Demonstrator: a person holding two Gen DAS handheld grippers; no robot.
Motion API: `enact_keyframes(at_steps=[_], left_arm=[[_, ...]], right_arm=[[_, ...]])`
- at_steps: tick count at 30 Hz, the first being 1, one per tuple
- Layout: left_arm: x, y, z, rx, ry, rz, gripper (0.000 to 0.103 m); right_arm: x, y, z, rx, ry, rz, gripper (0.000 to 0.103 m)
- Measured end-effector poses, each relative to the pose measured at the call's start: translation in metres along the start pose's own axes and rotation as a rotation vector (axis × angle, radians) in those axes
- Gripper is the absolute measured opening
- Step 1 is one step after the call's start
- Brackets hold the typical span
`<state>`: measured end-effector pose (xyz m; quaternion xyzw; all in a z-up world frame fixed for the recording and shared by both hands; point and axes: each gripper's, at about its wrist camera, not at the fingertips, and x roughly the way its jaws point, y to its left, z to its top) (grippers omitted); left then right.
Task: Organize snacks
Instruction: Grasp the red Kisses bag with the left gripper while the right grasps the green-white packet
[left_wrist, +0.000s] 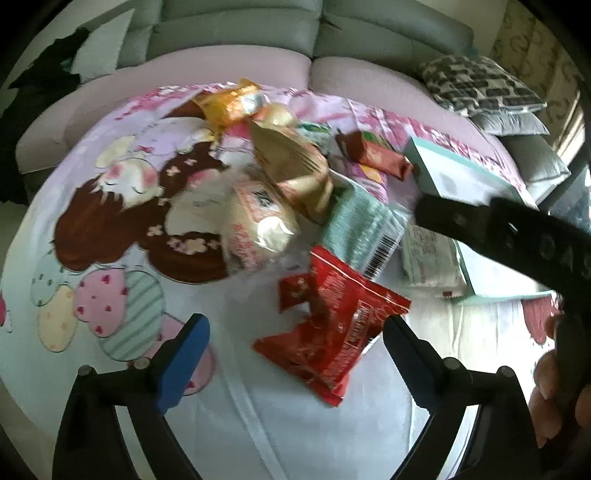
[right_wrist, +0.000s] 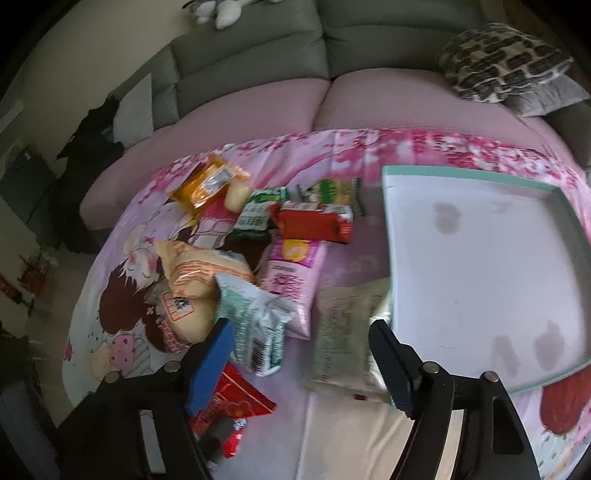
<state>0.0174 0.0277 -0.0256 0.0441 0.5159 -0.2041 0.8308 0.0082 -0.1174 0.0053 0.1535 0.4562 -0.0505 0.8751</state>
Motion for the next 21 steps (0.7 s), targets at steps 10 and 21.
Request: enact_keyframes(at_steps=[10, 21], left_arm=[[0.023, -0.003, -0.004, -0.003, 0.086, -0.009, 0.069], [0.017, 0.029, -0.006, -0.148, 0.068, 0.054, 0.064]], right_arm=[[0.039, 0.015, 0.001, -0.011, 0.087, 0.096, 0.064], [0.06, 0.028, -0.002, -0.024, 0.115, 0.093, 0.064]])
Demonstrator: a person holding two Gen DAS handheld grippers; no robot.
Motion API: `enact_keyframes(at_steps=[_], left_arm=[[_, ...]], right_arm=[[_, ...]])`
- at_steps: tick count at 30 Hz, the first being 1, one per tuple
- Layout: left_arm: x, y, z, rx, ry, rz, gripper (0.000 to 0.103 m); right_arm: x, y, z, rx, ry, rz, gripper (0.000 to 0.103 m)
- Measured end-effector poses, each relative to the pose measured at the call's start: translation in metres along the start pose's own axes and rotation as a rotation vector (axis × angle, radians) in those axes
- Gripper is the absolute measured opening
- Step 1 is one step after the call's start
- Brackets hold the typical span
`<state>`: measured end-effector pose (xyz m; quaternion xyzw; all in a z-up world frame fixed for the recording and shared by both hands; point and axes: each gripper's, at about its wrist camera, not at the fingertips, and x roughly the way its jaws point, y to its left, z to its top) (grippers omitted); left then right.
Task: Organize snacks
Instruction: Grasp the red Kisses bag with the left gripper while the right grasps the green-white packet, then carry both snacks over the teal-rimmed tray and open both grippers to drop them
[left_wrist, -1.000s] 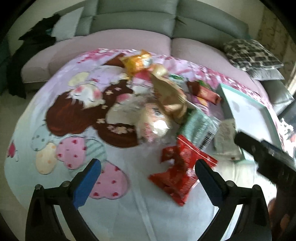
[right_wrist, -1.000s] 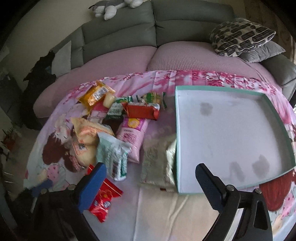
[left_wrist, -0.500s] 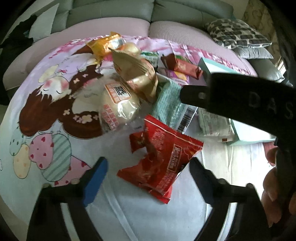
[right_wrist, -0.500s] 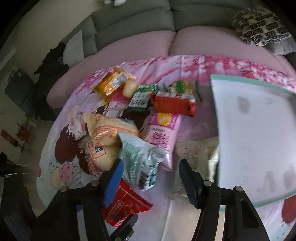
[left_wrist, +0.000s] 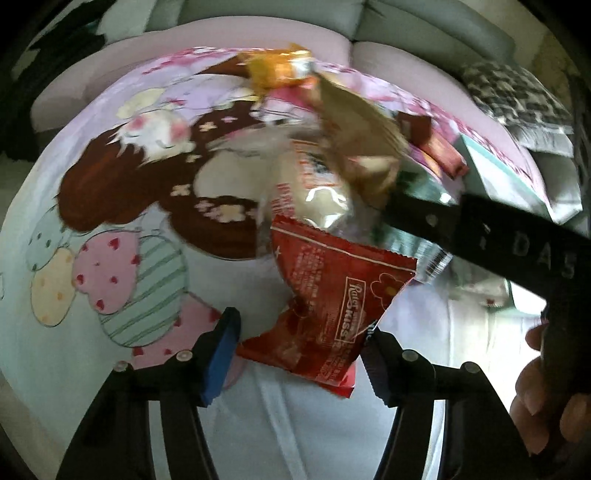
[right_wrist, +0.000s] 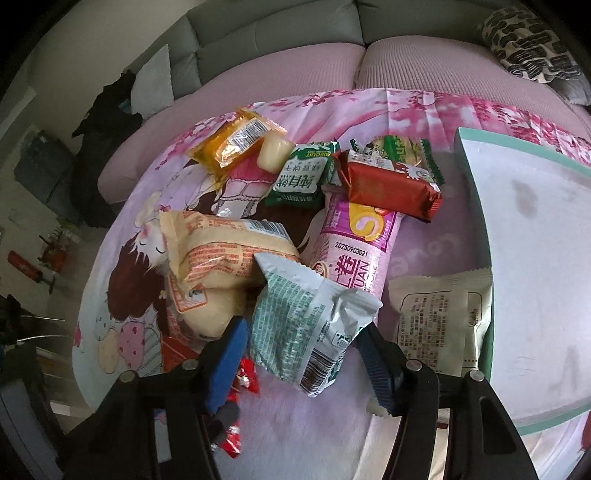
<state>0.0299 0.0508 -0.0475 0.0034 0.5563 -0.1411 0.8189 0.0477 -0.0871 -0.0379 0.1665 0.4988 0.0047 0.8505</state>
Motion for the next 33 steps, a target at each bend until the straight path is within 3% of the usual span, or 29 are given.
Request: enact_keyframes(at_steps=[11, 16, 20, 27, 33], left_arm=[[0.001, 0.02, 0.004, -0.083, 0.0, 0.004, 0.064], [-0.006, 0.029, 0.005, -0.096, -0.024, -0.006, 0.045], [-0.018, 0.028, 0.006, -0.095, -0.062, 0.002, 0.042], [-0.062, 0.01, 0.012, -0.034, -0.184, 0.034, 0.042], [-0.074, -0.026, 0.029, 0.064, -0.217, 0.018, 0.042]], right_arm=[[-0.009, 0.001, -0.002, 0.008, -0.023, -0.008, 0.055], [-0.027, 0.0, -0.002, 0.013, -0.056, 0.012, 0.055], [-0.042, -0.004, -0.001, 0.026, -0.085, 0.036, 0.055], [-0.067, -0.025, 0.007, 0.079, -0.138, 0.049, 0.055], [-0.093, -0.065, 0.016, 0.157, -0.21, -0.016, 0.055]])
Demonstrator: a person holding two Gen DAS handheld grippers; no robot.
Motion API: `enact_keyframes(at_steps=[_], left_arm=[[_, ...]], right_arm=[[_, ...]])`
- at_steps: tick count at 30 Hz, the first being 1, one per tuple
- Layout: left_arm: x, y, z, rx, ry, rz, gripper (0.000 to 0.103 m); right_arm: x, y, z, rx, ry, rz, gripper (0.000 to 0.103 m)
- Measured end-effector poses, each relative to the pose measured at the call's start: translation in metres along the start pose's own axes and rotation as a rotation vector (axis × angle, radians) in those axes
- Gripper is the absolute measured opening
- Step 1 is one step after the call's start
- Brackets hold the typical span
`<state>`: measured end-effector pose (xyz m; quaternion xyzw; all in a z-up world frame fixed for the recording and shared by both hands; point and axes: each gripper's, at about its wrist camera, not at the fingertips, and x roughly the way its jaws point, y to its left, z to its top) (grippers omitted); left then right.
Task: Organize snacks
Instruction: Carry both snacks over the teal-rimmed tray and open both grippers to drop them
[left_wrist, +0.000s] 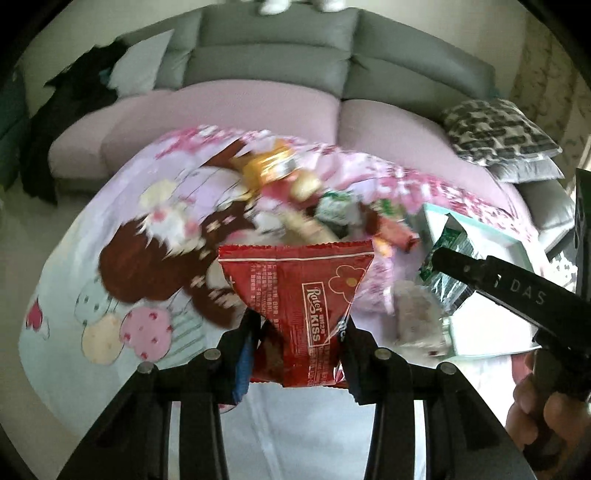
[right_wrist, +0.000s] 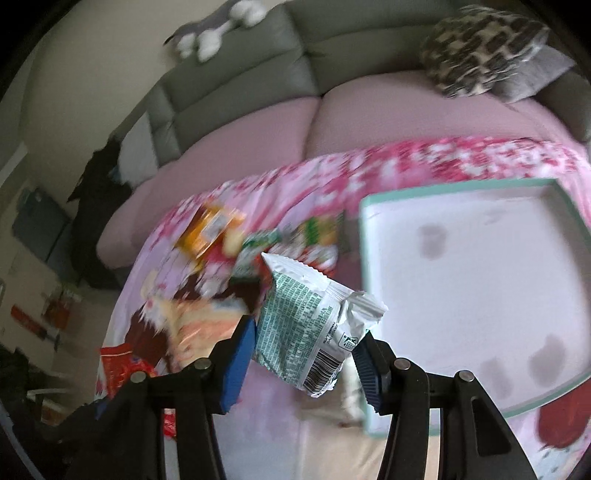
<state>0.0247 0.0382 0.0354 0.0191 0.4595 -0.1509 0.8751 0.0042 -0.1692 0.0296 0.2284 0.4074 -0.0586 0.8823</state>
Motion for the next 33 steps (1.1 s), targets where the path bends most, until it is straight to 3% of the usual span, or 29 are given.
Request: enact_keyframes(at_steps=[5, 11, 18, 27, 29, 31, 33], left_arm=[[0.005, -0.042, 0.026, 0.107, -0.023, -0.055, 0.042], [0.03, -0.102, 0.05, 0.217, 0.003, -0.151, 0.042], [0.073, -0.164, 0.072, 0.305, 0.045, -0.222, 0.042], [0.114, -0.205, 0.087, 0.335, 0.059, -0.207, 0.043], [0.12, -0.207, 0.087, 0.333, 0.078, -0.194, 0.049], [0.121, -0.205, 0.086, 0.325, 0.088, -0.186, 0.069], [0.119, -0.201, 0.085, 0.312, 0.082, -0.196, 0.073]], right_arm=[[-0.007, -0.049, 0.014, 0.084, -0.041, -0.094, 0.055], [-0.01, -0.099, 0.024, 0.16, -0.062, -0.187, 0.055], [-0.012, -0.137, 0.03, 0.215, -0.065, -0.235, 0.055], [-0.012, -0.166, 0.031, 0.254, -0.073, -0.314, 0.056], [-0.011, -0.17, 0.031, 0.257, -0.069, -0.331, 0.056], [-0.013, -0.17, 0.032, 0.257, -0.076, -0.342, 0.056], [-0.015, -0.169, 0.032, 0.25, -0.077, -0.343, 0.056]])
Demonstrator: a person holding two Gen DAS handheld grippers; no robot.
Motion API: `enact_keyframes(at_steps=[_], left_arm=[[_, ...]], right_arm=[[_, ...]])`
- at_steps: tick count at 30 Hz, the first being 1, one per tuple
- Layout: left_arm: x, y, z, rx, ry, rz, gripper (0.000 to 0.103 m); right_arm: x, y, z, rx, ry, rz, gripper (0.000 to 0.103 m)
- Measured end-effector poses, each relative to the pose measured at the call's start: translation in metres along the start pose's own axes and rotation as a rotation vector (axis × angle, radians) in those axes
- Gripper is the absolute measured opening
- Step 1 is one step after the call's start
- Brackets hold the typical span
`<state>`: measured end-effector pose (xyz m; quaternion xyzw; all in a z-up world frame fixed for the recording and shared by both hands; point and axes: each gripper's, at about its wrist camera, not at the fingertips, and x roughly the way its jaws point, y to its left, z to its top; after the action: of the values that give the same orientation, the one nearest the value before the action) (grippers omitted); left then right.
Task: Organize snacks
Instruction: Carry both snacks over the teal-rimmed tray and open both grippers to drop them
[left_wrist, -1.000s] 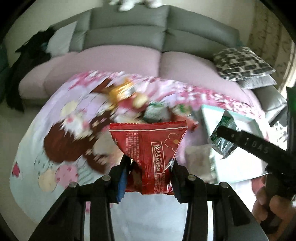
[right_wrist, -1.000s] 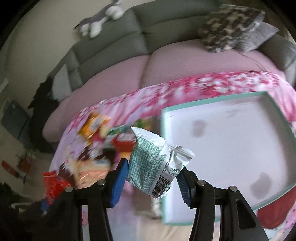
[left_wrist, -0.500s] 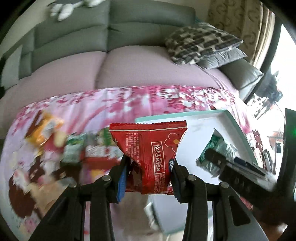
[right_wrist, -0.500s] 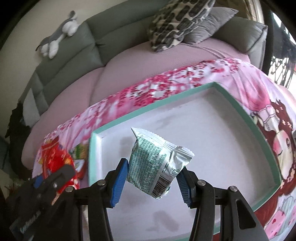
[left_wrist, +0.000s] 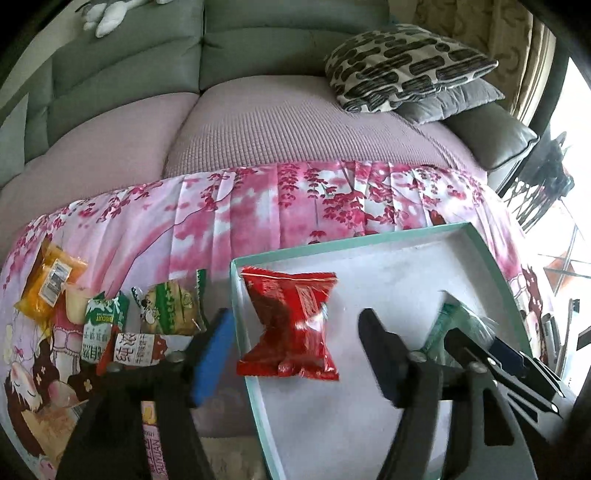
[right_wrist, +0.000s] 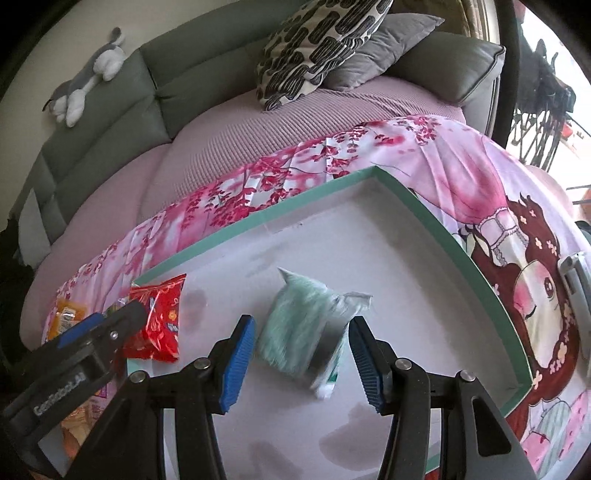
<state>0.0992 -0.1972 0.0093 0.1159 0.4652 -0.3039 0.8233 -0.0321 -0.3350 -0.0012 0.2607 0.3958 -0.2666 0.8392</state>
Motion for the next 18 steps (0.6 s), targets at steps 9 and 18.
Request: enact_keyframes(at_steps=[9, 18], left_arm=[[-0.042, 0.029, -0.016, -0.057, -0.062, 0.128, 0.092], [-0.083, 0.078, -0.04, -0.147, -0.131, 0.27, 0.099]], right_arm=[[-0.009, 0.006, -0.002, -0.039, 0.017, -0.03, 0.082], [-0.02, 0.022, -0.011, -0.093, 0.016, -0.013, 0.103]])
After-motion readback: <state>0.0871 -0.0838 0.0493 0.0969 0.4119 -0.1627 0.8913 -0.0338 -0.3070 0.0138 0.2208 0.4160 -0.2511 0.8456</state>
